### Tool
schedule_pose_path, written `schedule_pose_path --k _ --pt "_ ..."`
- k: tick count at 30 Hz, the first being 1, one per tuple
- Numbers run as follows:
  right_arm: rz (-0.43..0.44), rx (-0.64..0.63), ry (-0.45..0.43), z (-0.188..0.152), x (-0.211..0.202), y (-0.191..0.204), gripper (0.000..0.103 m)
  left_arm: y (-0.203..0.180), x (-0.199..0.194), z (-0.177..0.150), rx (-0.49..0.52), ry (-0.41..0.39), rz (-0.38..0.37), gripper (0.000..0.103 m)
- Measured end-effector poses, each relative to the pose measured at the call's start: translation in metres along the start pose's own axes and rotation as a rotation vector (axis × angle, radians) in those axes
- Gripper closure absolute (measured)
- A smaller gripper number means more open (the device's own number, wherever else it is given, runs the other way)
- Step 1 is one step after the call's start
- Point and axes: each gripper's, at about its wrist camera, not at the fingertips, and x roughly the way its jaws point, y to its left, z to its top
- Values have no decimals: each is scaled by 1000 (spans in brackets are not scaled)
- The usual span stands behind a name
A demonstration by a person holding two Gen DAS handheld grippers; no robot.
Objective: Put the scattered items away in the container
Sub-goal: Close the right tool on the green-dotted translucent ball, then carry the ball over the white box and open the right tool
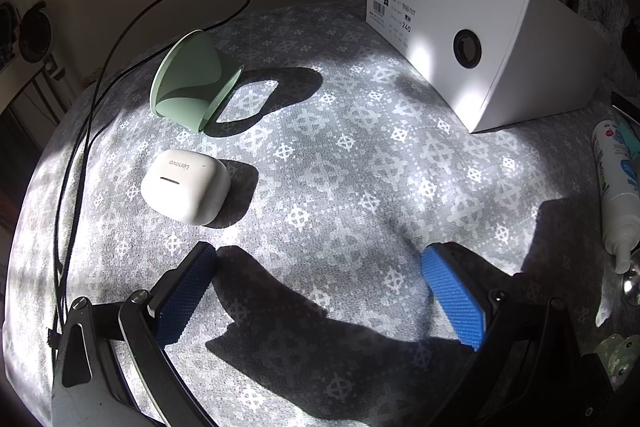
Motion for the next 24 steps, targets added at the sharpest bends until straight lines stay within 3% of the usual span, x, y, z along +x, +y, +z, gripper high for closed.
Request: schedule_pose_path --k 3,6,12,15,17,22,24 --pt "38 36 -139 6 -39 -5 56 0 0 0 -1 -1 0 0" --pt "-9 6 -288 29 -76 -6 56 3 1 1 0 -2 0 0" --pt "-11 -50 -436 140 -82 7 56 3 1 1 0 -3 0 0" --pt "-16 -104 -422 195 -53 30 56 3 1 2 1 -3 2 0" --pt "-16 -158 -362 217 -26 46 56 4 3 3 0 -3 1 0" --pt "-45 -220 -193 219 32 68 53 4 1 2 1 -4 1 0" --pt "-26 -255 -171 212 39 69 28 3 1 1 1 -4 2 0"
